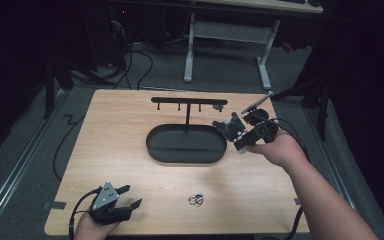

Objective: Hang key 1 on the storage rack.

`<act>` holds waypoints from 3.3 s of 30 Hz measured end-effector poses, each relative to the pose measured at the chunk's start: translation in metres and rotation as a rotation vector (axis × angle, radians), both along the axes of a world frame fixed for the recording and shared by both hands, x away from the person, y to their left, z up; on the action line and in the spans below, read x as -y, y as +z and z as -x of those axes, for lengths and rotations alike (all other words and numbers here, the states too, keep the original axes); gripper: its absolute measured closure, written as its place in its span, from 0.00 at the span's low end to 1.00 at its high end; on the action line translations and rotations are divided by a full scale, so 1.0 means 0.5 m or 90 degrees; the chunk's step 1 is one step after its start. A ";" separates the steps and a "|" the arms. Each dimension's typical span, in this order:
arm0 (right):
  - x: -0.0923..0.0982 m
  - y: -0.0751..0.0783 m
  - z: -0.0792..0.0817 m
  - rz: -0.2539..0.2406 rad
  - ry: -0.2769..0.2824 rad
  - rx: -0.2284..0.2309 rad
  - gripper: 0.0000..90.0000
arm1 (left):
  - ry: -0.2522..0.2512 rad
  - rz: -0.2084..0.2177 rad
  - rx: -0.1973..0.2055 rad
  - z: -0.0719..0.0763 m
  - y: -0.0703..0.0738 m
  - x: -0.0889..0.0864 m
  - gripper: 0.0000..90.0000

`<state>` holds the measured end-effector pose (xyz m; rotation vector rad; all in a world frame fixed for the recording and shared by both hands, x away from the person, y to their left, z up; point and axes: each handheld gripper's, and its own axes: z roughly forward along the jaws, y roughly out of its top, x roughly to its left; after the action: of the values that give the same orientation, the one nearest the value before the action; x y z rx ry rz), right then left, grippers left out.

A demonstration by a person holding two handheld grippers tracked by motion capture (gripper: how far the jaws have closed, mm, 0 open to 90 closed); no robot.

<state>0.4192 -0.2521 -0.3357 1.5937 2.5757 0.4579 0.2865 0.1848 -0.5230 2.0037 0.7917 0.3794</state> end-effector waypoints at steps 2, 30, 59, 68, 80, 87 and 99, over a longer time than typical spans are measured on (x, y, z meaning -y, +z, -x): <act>-0.002 0.002 -0.003 -0.002 0.000 0.001 0.53 | -0.001 0.000 -0.001 0.000 0.000 0.000 0.40; -0.024 0.048 -0.037 0.000 -0.012 0.020 0.53 | -0.008 -0.006 -0.004 0.000 -0.001 0.001 0.40; 0.014 0.010 -0.041 0.007 -0.053 0.042 0.53 | -0.016 -0.014 -0.004 0.001 -0.004 0.009 0.40; 0.011 -0.042 -0.045 0.008 -0.050 0.033 0.53 | -0.019 -0.012 -0.007 0.003 -0.004 0.009 0.40; -0.014 -0.109 -0.071 0.009 -0.052 0.039 0.52 | -0.020 -0.014 -0.008 0.003 -0.005 0.009 0.40; -0.024 -0.144 -0.089 -0.003 -0.060 0.038 0.50 | -0.016 -0.014 -0.006 0.003 -0.005 0.007 0.40; -0.010 -0.146 -0.061 -0.033 -0.072 0.056 0.43 | -0.020 -0.017 -0.008 0.003 -0.006 0.011 0.40</act>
<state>0.4497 -0.2471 -0.4087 1.6846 2.4154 0.5757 0.2848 0.1792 -0.5262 2.0423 0.7668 0.3608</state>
